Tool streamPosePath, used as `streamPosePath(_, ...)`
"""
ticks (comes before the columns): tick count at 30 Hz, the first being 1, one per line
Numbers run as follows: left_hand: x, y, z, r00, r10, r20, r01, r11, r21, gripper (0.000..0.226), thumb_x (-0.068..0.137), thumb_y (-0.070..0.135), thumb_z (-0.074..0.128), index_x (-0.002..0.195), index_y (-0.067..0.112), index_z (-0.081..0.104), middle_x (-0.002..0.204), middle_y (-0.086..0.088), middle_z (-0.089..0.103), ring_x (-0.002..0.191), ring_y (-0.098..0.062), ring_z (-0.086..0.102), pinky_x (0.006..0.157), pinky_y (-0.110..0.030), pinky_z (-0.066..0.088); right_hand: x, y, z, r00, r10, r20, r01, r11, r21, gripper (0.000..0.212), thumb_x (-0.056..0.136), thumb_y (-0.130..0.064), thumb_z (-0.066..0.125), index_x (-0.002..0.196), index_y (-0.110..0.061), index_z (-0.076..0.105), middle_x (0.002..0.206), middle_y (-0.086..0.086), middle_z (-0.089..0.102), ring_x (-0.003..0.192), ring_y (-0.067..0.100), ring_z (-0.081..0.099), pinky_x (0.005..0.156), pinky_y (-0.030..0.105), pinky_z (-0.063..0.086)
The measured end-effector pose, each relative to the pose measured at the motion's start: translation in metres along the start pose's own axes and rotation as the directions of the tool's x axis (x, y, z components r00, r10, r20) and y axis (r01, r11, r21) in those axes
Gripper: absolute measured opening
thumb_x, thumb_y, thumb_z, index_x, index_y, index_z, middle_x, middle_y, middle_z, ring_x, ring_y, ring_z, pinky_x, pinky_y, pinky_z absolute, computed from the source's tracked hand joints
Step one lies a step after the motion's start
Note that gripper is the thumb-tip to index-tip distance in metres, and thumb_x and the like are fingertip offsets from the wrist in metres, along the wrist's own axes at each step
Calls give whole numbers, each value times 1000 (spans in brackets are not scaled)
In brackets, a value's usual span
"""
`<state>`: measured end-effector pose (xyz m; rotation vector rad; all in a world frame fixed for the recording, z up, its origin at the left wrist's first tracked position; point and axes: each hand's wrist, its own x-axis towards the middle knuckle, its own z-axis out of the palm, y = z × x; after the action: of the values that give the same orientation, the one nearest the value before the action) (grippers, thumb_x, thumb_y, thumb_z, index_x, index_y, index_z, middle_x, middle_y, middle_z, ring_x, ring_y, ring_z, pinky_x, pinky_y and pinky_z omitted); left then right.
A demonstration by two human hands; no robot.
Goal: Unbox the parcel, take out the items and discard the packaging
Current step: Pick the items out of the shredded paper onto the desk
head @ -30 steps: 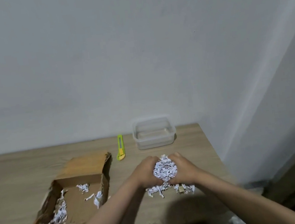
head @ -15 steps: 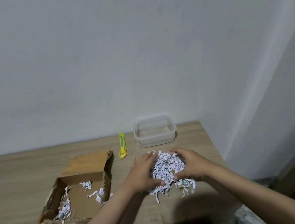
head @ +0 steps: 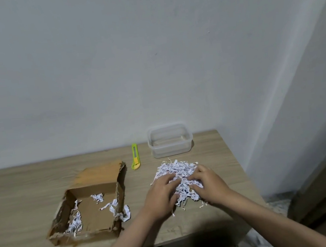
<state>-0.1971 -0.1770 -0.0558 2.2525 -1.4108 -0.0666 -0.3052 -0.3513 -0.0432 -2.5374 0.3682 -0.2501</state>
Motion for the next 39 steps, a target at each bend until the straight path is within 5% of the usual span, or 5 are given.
streamPosePath(11,-38,-22,-8,991,-128,47,121,985,127,60,84,58,41,139,34,39,150,2,31,139,-19,27,113,-46,19,-25,5,-5,996,64,-58,-60,996,66,18,82,-25,66,100,-22,70,80,-16,45,66,-3,44,65,15,32)
streamPosePath(17,-38,-5,-8,987,-115,-110,120,992,33,65,86,57,45,144,37,26,156,10,11,144,-10,6,111,-48,-3,-25,-4,-7,984,90,-157,-76,993,92,19,81,-21,63,99,-20,67,92,-7,50,80,4,48,74,24,40)
streamPosePath(26,-34,-13,10,966,-258,12,255,961,107,71,84,60,9,147,30,21,157,11,14,145,-11,6,113,-52,1,4,-43,13,996,-43,-81,47,997,56,21,84,-11,54,98,-15,68,98,0,68,97,17,56,85,28,44)
streamPosePath(34,-54,-32,18,957,-291,-4,291,954,78,62,88,50,32,146,30,25,157,11,11,145,-12,2,112,-58,2,7,-37,15,1000,29,-11,-31,986,-161,24,86,-29,55,106,-19,64,107,1,58,111,21,48,90,35,40)
streamPosePath(39,-53,-33,18,956,-293,-16,294,955,40,63,88,50,39,146,32,23,157,13,8,145,-9,-2,113,-54,1,16,-48,15,988,-86,-129,72,991,-109,19,81,-20,58,97,-17,68,98,1,62,102,24,52,85,33,37)
